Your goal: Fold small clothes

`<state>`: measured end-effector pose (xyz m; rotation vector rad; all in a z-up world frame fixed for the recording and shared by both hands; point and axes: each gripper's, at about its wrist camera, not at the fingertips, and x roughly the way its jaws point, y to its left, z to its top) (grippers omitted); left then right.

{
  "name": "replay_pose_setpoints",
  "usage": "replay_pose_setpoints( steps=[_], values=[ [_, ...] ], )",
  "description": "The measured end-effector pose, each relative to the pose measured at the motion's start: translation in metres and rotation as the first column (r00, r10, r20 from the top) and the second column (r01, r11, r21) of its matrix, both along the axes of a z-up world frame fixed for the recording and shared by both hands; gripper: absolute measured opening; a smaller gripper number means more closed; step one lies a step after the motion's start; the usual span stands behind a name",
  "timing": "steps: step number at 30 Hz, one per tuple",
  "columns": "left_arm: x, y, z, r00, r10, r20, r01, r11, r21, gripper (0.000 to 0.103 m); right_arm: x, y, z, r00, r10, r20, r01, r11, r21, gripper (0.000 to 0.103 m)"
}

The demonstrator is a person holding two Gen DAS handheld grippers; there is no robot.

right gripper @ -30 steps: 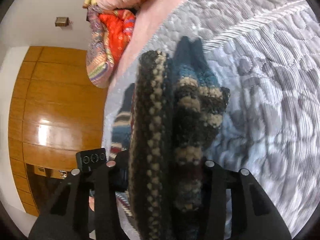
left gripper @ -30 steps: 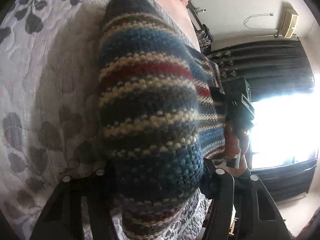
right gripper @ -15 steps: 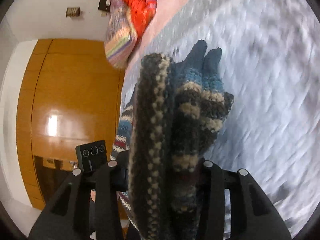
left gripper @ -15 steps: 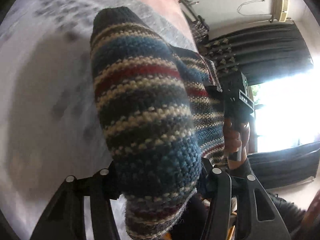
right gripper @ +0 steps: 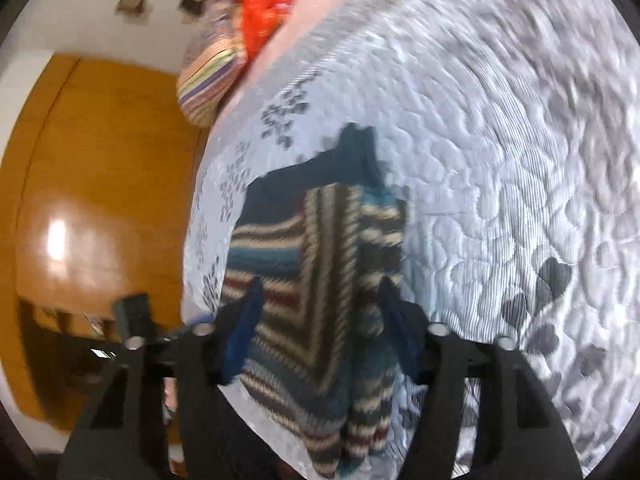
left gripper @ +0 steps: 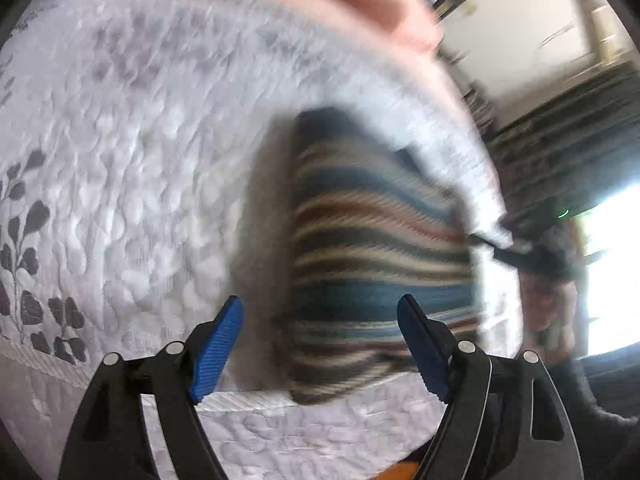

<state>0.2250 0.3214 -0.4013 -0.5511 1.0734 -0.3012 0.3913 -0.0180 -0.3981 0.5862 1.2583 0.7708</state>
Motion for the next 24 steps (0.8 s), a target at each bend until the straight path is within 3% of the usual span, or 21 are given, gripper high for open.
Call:
replay_pose_setpoints(
  steps=[2,4,5,6,9,11,13,16,19,21,23,24],
  values=[
    [-0.004,-0.019,0.008,0.995,-0.085,0.051,0.091,0.985,-0.148,0.078,-0.007,0.018,0.003,0.999,0.035,0.02,-0.034,0.998,-0.044,0.04],
    [0.001,-0.03,-0.001,0.987,-0.151,0.059,0.161,0.945,-0.286,0.074,-0.011,0.035,-0.013,0.998,0.064,-0.008,-0.065,0.989,-0.134,0.031],
    [0.008,-0.046,-0.006,0.984,-0.169,0.047,0.175,0.93,-0.323,0.073,-0.012,0.042,-0.017,0.997,0.074,-0.004,-0.074,0.983,-0.168,0.017],
    [0.014,-0.053,-0.017,0.981,-0.191,0.024,0.187,0.917,-0.353,0.068,-0.012,0.047,-0.02,0.997,0.078,0.002,-0.076,0.979,-0.188,0.01],
    [0.019,-0.055,-0.041,0.978,-0.203,-0.039,0.166,0.886,-0.433,0.066,-0.012,0.047,-0.008,0.998,0.036,0.055,-0.028,0.989,-0.147,0.007],
    [0.024,-0.057,-0.054,0.974,-0.213,-0.076,0.158,0.882,-0.444,0.063,-0.004,0.034,-0.02,0.999,-0.014,0.039,0.02,0.987,-0.161,0.007],
    [0.02,-0.056,-0.074,0.96,-0.237,-0.151,0.145,0.877,-0.459,0.045,-0.003,0.028,-0.048,0.999,-0.021,-0.029,0.015,0.985,-0.172,0.008],
    [0.018,-0.048,-0.09,0.944,-0.248,-0.217,0.114,0.864,-0.49,0.041,-0.009,0.027,-0.036,1.0,-0.002,0.015,0.004,0.99,-0.14,0.019],
    [0.012,-0.043,-0.06,0.951,-0.264,-0.164,0.156,0.862,-0.481,0.048,-0.033,0.021,0.001,0.992,-0.003,0.127,0.029,0.978,-0.209,0.022],
    [0.009,-0.04,-0.028,0.963,-0.262,-0.068,0.2,0.859,-0.47,0.051,-0.055,0.024,0.022,0.982,0.045,0.183,-0.002,0.974,-0.228,0.021],
    [0.01,-0.033,-0.006,0.973,-0.23,-0.004,0.207,0.883,-0.421,0.058,-0.083,0.038,0.028,0.974,0.139,0.181,-0.094,0.968,-0.234,0.021],
    [0.015,-0.03,0.0,0.981,-0.196,0.003,0.183,0.907,-0.38,0.06,-0.096,0.047,0.025,0.968,0.184,0.171,-0.14,0.96,-0.244,0.021]
  ],
)
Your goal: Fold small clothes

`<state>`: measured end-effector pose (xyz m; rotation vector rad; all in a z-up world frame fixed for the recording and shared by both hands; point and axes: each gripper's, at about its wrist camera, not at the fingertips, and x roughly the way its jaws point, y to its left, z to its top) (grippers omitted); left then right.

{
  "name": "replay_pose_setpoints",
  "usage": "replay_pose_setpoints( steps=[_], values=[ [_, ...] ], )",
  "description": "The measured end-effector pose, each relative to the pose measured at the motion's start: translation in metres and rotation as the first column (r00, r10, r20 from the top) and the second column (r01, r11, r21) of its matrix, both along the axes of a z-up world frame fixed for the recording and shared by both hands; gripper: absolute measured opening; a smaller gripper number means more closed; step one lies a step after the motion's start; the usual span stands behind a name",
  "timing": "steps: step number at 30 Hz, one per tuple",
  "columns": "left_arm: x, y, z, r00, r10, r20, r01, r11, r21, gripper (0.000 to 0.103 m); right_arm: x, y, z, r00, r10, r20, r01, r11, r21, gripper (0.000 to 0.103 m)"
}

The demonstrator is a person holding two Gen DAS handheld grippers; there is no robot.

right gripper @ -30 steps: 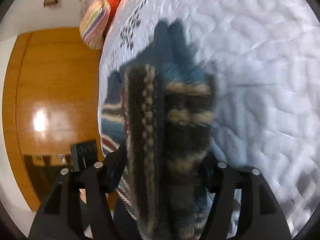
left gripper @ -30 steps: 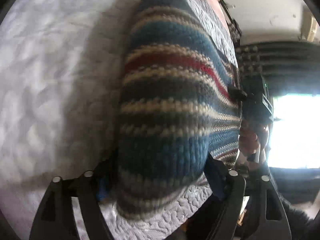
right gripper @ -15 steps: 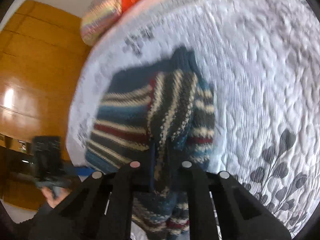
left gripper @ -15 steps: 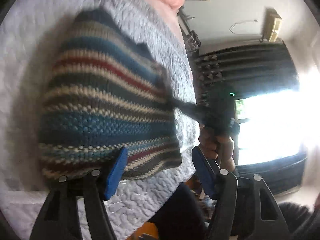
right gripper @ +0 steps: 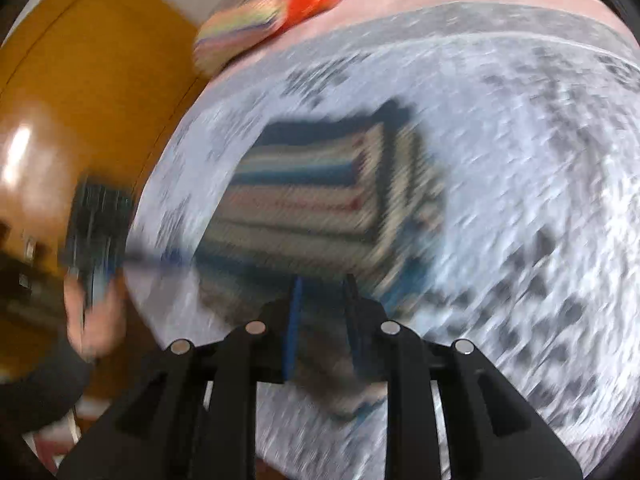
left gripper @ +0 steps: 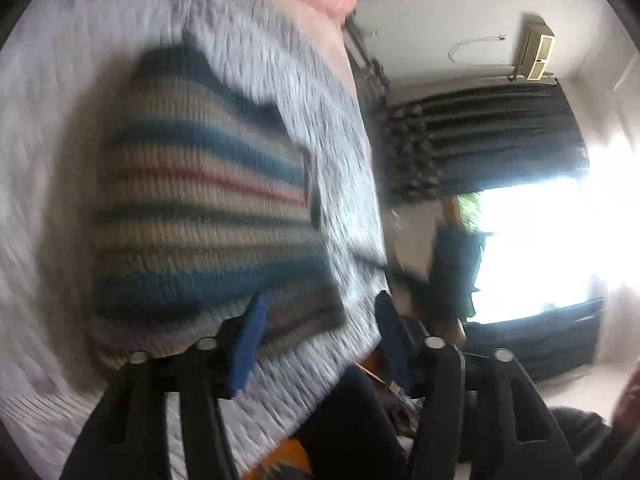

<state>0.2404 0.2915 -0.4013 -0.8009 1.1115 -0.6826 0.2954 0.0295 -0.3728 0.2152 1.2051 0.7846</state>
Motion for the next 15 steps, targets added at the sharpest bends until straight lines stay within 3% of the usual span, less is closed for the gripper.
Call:
replay_pose_setpoints(
  steps=[2,3,5,6,10,13,15],
  values=[
    [0.009,0.002,-0.01,0.999,0.024,-0.028,-0.023,0.998,0.057,0.06,-0.019,0.013,-0.013,0.998,0.057,-0.008,-0.057,0.997,-0.054,0.019],
    [0.015,0.001,-0.025,0.997,0.027,-0.07,-0.019,0.993,0.12,0.054,-0.024,0.019,-0.019,0.997,0.074,-0.019,-0.075,0.994,-0.084,0.014],
    [0.02,0.0,-0.045,0.994,0.017,-0.111,-0.003,0.992,0.124,0.045,-0.031,0.024,-0.048,0.995,0.094,-0.036,-0.099,0.978,-0.181,0.0],
    [0.023,0.006,-0.046,0.992,0.024,-0.122,-0.011,0.994,0.107,0.042,-0.034,0.025,-0.058,0.994,0.105,-0.028,-0.109,0.971,-0.214,0.0],
    [0.011,0.017,-0.024,0.996,0.027,-0.082,-0.019,0.995,0.098,0.046,-0.034,0.017,-0.037,0.994,0.102,-0.029,-0.104,0.986,-0.127,0.006],
    [-0.002,0.02,-0.004,1.0,0.03,0.008,-0.03,0.994,0.109,0.049,-0.014,0.003,-0.008,0.998,0.013,0.057,-0.008,0.997,-0.078,0.006],
    [-0.002,0.027,0.002,0.998,0.056,0.028,-0.059,0.99,0.125,0.049,0.007,-0.001,-0.001,0.995,-0.05,0.089,0.055,0.996,-0.064,0.006]
  ],
)
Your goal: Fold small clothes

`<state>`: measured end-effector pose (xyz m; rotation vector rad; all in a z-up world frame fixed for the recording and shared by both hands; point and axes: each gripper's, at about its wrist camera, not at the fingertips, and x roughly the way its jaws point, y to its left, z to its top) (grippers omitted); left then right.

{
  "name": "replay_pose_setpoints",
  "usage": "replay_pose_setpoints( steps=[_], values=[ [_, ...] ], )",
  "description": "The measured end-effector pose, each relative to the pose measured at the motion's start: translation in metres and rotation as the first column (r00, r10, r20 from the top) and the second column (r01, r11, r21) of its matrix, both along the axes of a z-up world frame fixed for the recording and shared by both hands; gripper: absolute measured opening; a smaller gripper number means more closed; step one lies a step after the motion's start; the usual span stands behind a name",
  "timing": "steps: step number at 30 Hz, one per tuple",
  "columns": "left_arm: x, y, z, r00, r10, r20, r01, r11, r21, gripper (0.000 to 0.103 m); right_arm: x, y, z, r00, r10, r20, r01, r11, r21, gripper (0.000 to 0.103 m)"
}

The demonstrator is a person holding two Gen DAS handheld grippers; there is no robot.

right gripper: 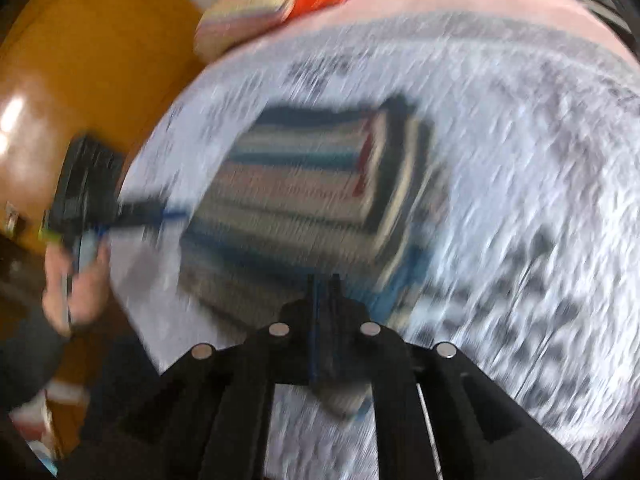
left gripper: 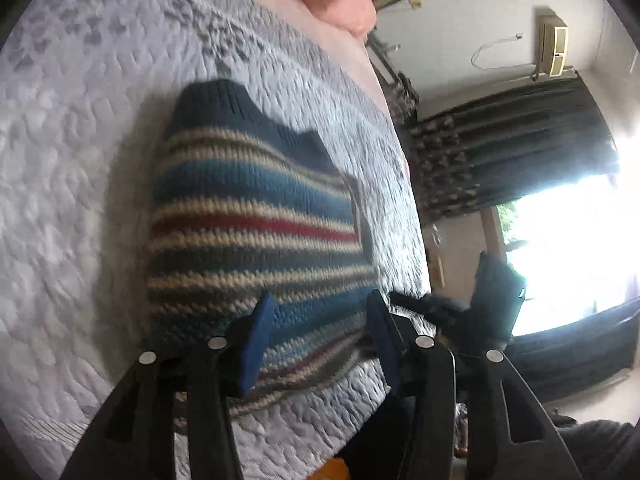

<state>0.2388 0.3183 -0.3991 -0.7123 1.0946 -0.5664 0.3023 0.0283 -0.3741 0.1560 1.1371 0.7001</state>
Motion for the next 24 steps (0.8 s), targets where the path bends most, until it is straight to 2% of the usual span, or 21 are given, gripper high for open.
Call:
replay_pose_setpoints(
  steps=[1,3,4,5,6,7,8,9,11,13,15,16,18,19,21,23,24],
  values=[
    [0.003,0.0,-0.003,1.0,0.001,-0.018,-0.001,1.0,0.012,0.049,0.015,0.0,-0.002,1.0,-0.023,-0.008,0.023,1.0,0.017,0.006],
    [0.01,-0.009,-0.019,0.998,-0.031,-0.048,0.036,0.992,0.117,0.047,0.035,0.007,-0.011,0.998,-0.047,-0.032,0.048,0.999,0.021,0.006],
    [0.011,-0.013,-0.026,0.998,-0.036,-0.051,0.043,0.989,0.141,0.046,0.044,0.014,-0.026,0.998,-0.043,-0.05,0.041,0.999,-0.032,0.005],
    [0.011,-0.013,-0.029,0.998,-0.032,-0.049,0.039,0.989,0.14,0.046,0.05,0.019,-0.041,0.997,-0.041,-0.07,0.035,0.995,-0.093,0.0],
    [0.011,-0.012,-0.029,0.998,-0.033,-0.054,0.039,0.991,0.126,0.046,0.055,0.023,-0.053,0.995,-0.041,-0.086,0.031,0.992,-0.123,0.0],
    [0.011,-0.012,-0.027,0.998,-0.032,-0.056,0.039,0.992,0.122,0.046,0.059,0.023,-0.057,0.995,-0.042,-0.092,0.032,0.993,-0.113,0.0],
    [0.008,-0.011,-0.022,0.998,-0.031,-0.05,0.037,0.99,0.133,0.046,0.058,0.022,-0.052,0.994,-0.047,-0.095,0.036,0.993,-0.109,0.0],
    [0.004,-0.016,-0.015,0.999,-0.037,-0.031,0.041,0.989,0.141,0.046,0.057,0.021,-0.046,0.995,-0.052,-0.089,0.043,0.994,-0.101,0.005],
    [-0.009,-0.021,0.0,0.997,-0.078,0.01,0.076,0.989,0.128,0.047,0.04,0.014,-0.024,0.997,-0.039,-0.066,0.034,0.997,-0.076,0.007],
    [-0.018,-0.029,0.002,0.994,-0.107,0.017,0.102,0.978,0.184,0.047,0.014,0.016,-0.01,0.999,0.0,-0.036,-0.003,0.995,-0.096,0.007],
    [-0.022,-0.038,-0.014,0.991,-0.131,-0.03,0.134,0.957,0.259,0.046,-0.002,0.022,-0.011,1.0,0.022,-0.019,-0.025,0.987,-0.158,0.004],
    [-0.021,-0.042,-0.021,0.99,-0.134,-0.044,0.141,0.949,0.282,0.044,-0.005,0.025,-0.024,0.999,0.024,-0.024,-0.028,0.976,-0.218,0.003],
    [-0.018,-0.046,-0.031,0.988,-0.14,-0.057,0.151,0.944,0.295,0.042,-0.008,0.033,-0.041,1.0,0.028,-0.003,-0.028,0.962,-0.273,0.001],
    [-0.017,-0.048,-0.032,0.989,-0.134,-0.061,0.146,0.944,0.296,0.042,-0.009,0.037,-0.039,0.999,0.032,0.012,-0.027,0.955,-0.297,0.001],
    [-0.022,-0.049,-0.023,0.989,-0.132,-0.066,0.146,0.942,0.302,0.043,-0.014,0.037,-0.027,0.999,0.03,0.022,-0.023,0.957,-0.289,0.007],
    [-0.032,-0.053,-0.013,0.987,-0.152,-0.052,0.161,0.945,0.284,0.044,-0.025,0.035,-0.008,0.999,0.029,0.037,-0.018,0.964,-0.265,0.008],
    [-0.038,-0.056,-0.011,0.987,-0.156,-0.049,0.163,0.937,0.309,0.044,-0.033,0.033,-0.003,0.999,0.024,0.039,-0.013,0.966,-0.257,0.008]
  ],
)
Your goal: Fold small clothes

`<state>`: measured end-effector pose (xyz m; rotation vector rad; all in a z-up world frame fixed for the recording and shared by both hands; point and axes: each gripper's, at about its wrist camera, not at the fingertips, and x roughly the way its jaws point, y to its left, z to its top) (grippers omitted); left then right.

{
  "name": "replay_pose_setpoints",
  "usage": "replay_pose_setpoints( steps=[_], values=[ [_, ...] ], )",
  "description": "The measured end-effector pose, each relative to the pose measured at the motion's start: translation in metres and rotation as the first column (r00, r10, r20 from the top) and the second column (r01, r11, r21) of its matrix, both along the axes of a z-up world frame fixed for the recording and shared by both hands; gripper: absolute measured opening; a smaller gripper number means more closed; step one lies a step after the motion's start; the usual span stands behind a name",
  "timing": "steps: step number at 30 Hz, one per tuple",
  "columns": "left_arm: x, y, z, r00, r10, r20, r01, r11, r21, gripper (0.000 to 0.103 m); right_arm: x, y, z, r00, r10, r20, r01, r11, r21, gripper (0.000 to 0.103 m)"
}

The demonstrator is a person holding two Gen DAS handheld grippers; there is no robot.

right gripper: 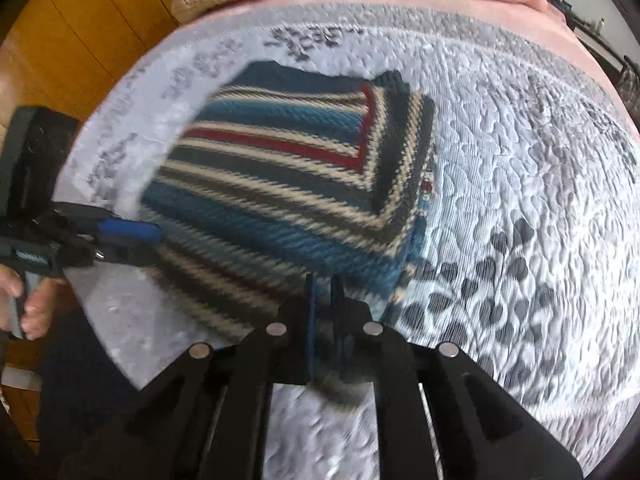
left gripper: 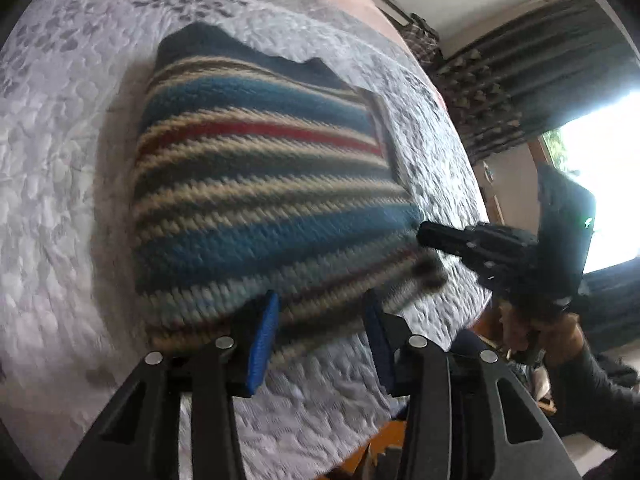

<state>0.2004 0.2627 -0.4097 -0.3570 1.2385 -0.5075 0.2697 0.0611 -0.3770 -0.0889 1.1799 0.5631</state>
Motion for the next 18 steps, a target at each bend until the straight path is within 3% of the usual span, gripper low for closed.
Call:
replay_pose_setpoints(
  steps=[3,5,8,10,13,14,15,17,18],
  values=[
    [-0.005,0.001,-0.023,0.998,0.056,-0.04,-0.051,0.992,0.113,0.044,-0.006,0.004,-0.028,0.998,-0.029,-0.06,0.025,0.998,-0.063,0.006],
    [-0.005,0.001,-0.037,0.996,0.068,-0.05,-0.062,0.992,0.114,0.044,-0.01,0.003,-0.046,0.994,-0.041,-0.105,0.035,0.997,-0.062,0.003],
    [-0.013,-0.003,-0.027,0.996,0.081,-0.033,-0.077,0.99,0.118,0.045,-0.018,0.005,-0.037,0.997,-0.048,-0.065,0.044,0.997,-0.059,0.006],
    [-0.031,0.001,-0.012,0.995,0.095,-0.015,-0.093,0.988,0.12,0.055,-0.032,-0.001,-0.019,0.997,-0.056,-0.045,0.054,0.998,-0.044,0.011],
    [-0.065,0.011,0.002,0.986,0.166,0.03,-0.168,0.975,0.146,0.073,-0.057,-0.014,-0.001,0.996,-0.088,-0.028,0.088,0.996,-0.028,0.026],
    [-0.081,0.013,0.008,0.981,0.191,0.045,-0.196,0.966,0.168,0.074,-0.067,-0.02,0.004,0.994,-0.104,-0.028,0.104,0.994,-0.022,0.039],
    [-0.095,0.012,0.015,0.976,0.21,0.06,-0.218,0.958,0.189,0.075,-0.079,-0.026,0.007,0.992,-0.126,-0.027,0.126,0.992,-0.015,0.059],
    [-0.117,0.01,0.022,0.968,0.234,0.095,-0.25,0.941,0.228,0.083,-0.104,-0.033,0.014,0.984,-0.177,-0.021,0.177,0.984,-0.013,0.084],
    [-0.133,0.005,0.029,0.961,0.247,0.125,-0.273,0.921,0.277,0.085,-0.117,-0.034,0.02,0.98,-0.197,-0.015,0.196,0.98,-0.018,0.09]
  ],
)
